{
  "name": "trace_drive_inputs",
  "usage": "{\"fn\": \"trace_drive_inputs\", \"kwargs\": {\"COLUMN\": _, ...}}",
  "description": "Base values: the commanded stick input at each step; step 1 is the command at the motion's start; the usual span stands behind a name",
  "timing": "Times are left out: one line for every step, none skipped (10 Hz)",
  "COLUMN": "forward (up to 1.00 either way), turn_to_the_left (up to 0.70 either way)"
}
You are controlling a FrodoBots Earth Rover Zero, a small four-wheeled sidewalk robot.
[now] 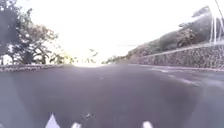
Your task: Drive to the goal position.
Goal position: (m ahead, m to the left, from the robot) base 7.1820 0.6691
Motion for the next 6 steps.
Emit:
{"fn": "trace_drive_inputs", "kwargs": {"forward": 0.85, "turn_to_the_left": 0.0}}
{"fn": "trace_drive_inputs", "kwargs": {"forward": 0.85, "turn_to_the_left": 0.0}}
{"fn": "trace_drive_inputs", "kwargs": {"forward": 0.85, "turn_to_the_left": 0.0}}
{"fn": "trace_drive_inputs", "kwargs": {"forward": 0.85, "turn_to_the_left": 0.0}}
{"fn": "trace_drive_inputs", "kwargs": {"forward": 0.85, "turn_to_the_left": 0.0}}
{"fn": "trace_drive_inputs", "kwargs": {"forward": 0.85, "turn_to_the_left": 0.0}}
